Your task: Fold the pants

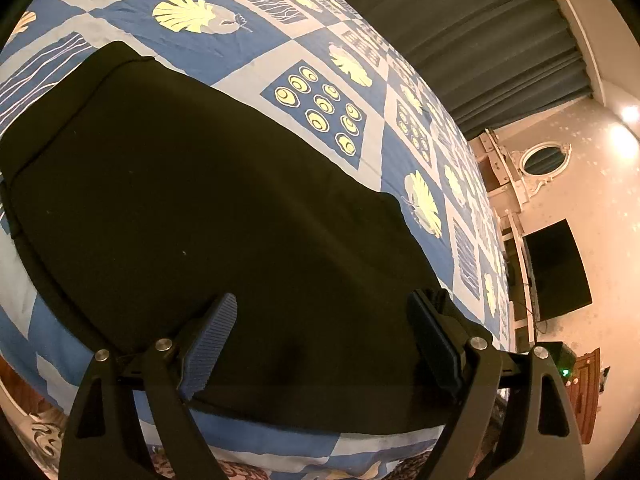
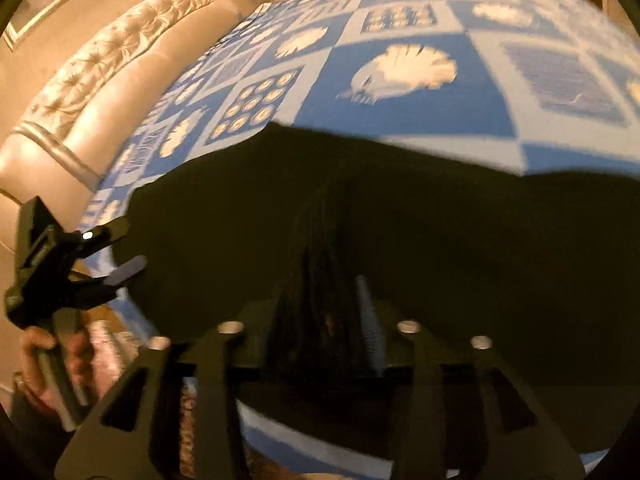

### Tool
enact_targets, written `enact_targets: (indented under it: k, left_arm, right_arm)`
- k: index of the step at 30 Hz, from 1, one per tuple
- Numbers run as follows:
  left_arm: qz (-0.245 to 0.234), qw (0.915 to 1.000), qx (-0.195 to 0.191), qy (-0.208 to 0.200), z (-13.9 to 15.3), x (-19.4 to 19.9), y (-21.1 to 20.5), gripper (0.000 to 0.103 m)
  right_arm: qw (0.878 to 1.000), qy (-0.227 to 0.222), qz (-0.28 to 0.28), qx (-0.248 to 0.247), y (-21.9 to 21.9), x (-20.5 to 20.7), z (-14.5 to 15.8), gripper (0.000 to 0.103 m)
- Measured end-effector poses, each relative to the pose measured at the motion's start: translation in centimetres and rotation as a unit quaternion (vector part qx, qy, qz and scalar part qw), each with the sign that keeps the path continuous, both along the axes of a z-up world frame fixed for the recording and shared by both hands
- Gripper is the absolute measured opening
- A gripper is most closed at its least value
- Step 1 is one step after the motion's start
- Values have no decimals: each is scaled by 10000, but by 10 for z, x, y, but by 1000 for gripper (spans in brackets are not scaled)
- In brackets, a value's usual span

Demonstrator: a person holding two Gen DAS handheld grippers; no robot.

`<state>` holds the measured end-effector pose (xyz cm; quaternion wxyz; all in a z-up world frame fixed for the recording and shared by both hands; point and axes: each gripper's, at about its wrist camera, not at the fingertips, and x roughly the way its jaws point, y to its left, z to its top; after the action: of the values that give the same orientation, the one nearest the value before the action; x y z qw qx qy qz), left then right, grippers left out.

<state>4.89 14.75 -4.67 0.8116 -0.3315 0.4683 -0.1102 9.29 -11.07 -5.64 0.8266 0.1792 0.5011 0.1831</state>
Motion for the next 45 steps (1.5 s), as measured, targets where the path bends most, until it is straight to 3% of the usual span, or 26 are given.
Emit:
enact_targets:
  k: [3, 5, 7, 11, 14, 16, 19, 22, 27, 29, 31, 32, 33, 36, 38, 43, 45]
  left_arm:
    - [-2, 10000, 20, -7, -1, -1, 0, 85]
    - [-13, 10000, 41, -14, -2, -2, -1, 85]
    - [-22, 10000, 57, -16, -2, -3, -2, 85]
    - [-19, 10000, 63, -17, -3, -3, -2, 85]
    - [-33, 10000, 72, -33, -3, -3, -2, 85]
    - [-59, 9999, 80, -91, -3, -2, -2, 85]
    - [-143, 9997, 138, -147, -7, -2, -3, 86]
    - [-176, 9995, 138, -241, -11, -4, -3, 86]
    - [-176, 9991, 108, -374, -14, -6, -3, 86]
    - [-183, 9989, 166, -401, -14, -6, -4, 86]
    - [-207, 9985, 253, -431, -14, -6, -7, 87]
    - [-230, 9982, 315, -454, -14, -6, -8, 87]
    - [-251, 9979, 363, -472, -14, -6, -10, 87]
    - [-339, 9967, 502, -533, -13, -6, -14, 89]
    - [-373, 9962, 556, -563, -13, -6, -15, 89]
    - [-366, 9968, 428, -574, -15, -7, -11, 89]
    - [-308, 9975, 305, -558, -16, -6, -8, 89]
  right_arm:
    - [9994, 83, 249, 244, 13, -6, -3, 65]
    - [9982, 89, 426, 413, 16, -12, 4, 65]
    - [9930, 71, 529, 1053, 2, -19, 18, 65]
    - [9812, -302, 145, 1899, -72, -31, 52, 69]
    - [9733, -591, -587, 2139, -165, -37, 61, 74]
    - [9658, -513, -1089, 2296, -215, -39, 48, 75]
    - [9460, 35, -1728, 2743, -276, -35, 1, 75]
    - [9338, 418, -1811, 3056, -293, -26, -38, 75]
    - [9299, 590, -1567, 3275, -281, -1, -63, 74]
    - [9270, 590, -1504, 3385, -277, 7, -66, 70]
    - [9271, 704, -1490, 3366, -274, 14, -71, 48]
    - [9308, 759, -1487, 3252, -272, 16, -74, 42]
    - [9366, 805, -1463, 3081, -270, 18, -76, 29]
    - [9347, 811, -1458, 3138, -272, 15, -83, 25]
    - [9359, 745, -1483, 3106, -271, 14, -82, 27]
    - [9211, 730, -1421, 3551, -278, -1, -74, 66]
    - [9229, 764, -1267, 3555, -278, -11, -70, 69]
